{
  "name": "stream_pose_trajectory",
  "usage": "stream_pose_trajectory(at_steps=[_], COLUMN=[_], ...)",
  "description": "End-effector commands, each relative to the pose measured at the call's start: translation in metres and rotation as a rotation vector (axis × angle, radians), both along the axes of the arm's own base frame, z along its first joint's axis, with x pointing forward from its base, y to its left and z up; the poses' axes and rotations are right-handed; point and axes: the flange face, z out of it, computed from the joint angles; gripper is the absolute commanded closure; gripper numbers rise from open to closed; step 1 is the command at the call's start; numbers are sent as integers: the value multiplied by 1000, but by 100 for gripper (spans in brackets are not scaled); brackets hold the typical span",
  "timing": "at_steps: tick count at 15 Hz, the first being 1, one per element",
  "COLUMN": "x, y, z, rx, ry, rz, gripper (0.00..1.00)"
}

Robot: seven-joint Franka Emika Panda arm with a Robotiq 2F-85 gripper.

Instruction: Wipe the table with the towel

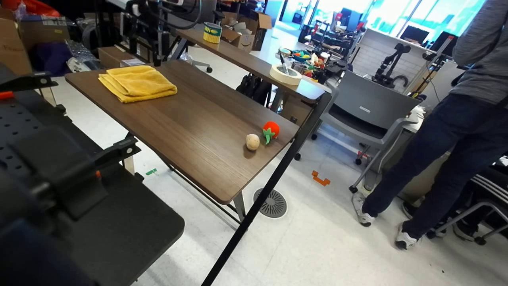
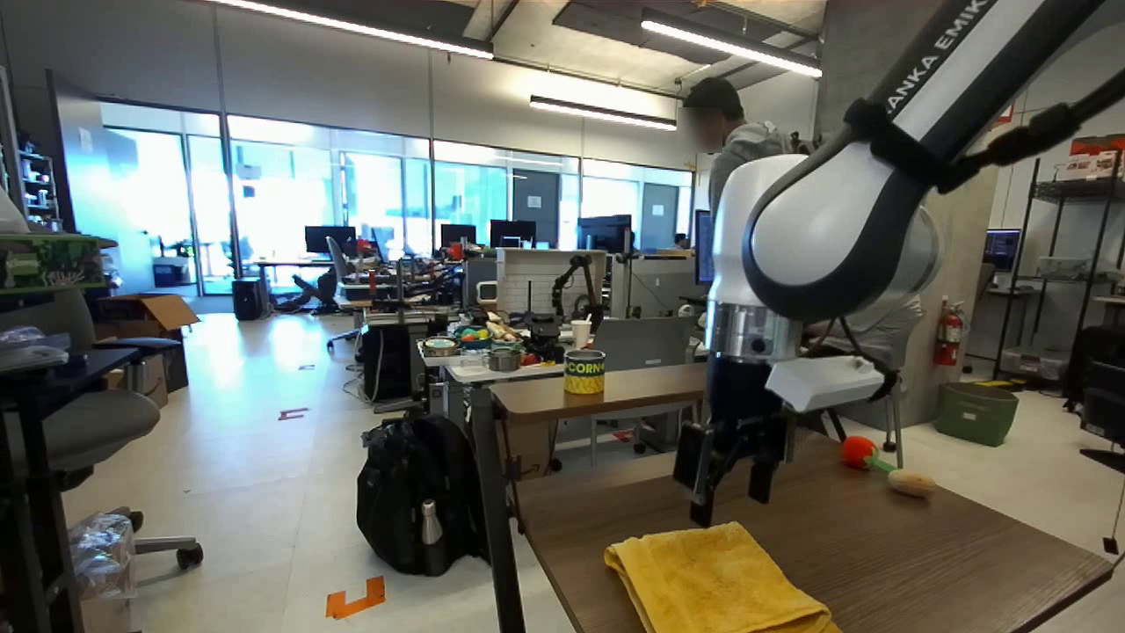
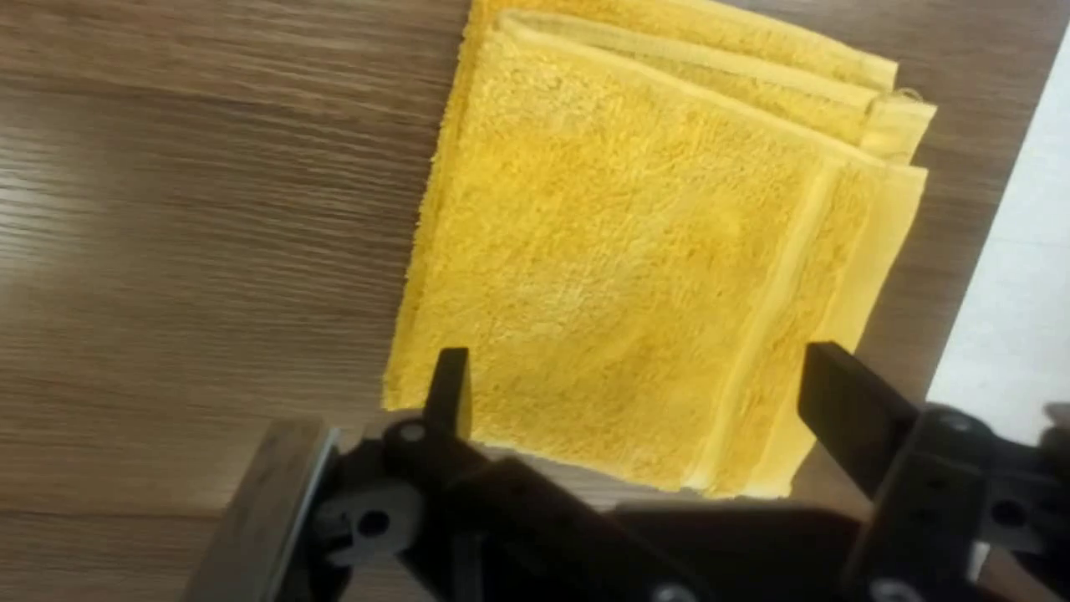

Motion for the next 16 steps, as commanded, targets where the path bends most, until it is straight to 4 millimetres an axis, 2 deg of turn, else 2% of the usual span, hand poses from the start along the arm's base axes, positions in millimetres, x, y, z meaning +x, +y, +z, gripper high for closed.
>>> stream_pose_trajectory(at_steps=[1, 2, 5, 7, 10, 16], x=[-6, -8, -1, 7, 11, 27], y=[12, 16, 2, 2, 13, 18], z=[-7, -10, -6, -11, -40, -102], rx=[-6, -6, -4, 44, 97, 34], ry=[7, 11, 4, 51, 172, 204], rz=[9, 14, -6, 5, 22, -26], gripper=[0, 0, 0, 0, 0, 0])
